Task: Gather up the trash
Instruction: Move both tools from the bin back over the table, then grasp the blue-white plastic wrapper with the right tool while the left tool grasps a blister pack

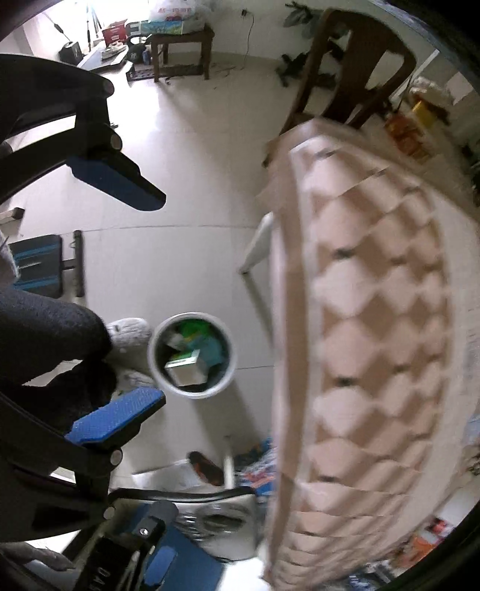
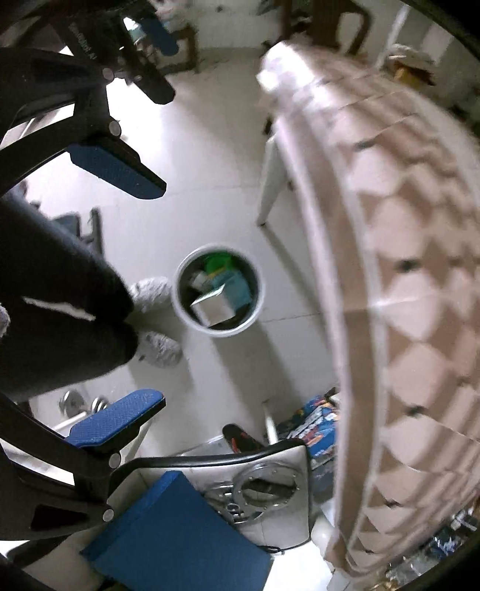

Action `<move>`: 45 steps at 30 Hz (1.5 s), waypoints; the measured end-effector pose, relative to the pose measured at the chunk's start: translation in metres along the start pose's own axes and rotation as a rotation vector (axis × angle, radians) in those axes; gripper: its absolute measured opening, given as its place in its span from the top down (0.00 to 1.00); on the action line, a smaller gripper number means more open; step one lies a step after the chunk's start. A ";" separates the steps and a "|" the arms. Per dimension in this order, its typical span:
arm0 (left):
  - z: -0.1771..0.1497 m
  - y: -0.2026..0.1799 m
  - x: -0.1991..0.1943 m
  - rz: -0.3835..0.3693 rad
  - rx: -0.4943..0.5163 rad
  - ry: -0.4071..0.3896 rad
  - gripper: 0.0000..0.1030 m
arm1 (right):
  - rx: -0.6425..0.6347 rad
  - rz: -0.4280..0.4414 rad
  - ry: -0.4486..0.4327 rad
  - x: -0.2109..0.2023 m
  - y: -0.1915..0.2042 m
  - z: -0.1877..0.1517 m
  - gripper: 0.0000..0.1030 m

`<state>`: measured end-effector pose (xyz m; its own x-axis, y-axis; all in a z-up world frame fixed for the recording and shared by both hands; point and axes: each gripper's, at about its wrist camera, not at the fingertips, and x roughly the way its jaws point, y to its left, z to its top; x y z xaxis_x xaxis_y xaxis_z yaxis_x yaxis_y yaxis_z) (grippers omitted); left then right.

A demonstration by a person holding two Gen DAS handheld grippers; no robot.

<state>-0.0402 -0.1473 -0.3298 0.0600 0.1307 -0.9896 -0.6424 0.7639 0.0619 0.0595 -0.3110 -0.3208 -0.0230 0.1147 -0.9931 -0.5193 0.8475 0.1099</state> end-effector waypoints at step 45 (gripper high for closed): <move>0.455 -0.037 0.125 -0.032 -0.731 0.224 0.52 | -0.070 -0.111 -0.095 0.028 -0.007 0.686 0.55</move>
<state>0.3385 0.1281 -0.3970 -0.0190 -0.0753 -0.9970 -0.9897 0.1428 0.0080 0.6482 0.0416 -0.3224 0.1169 0.0738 -0.9904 -0.5724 0.8200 -0.0064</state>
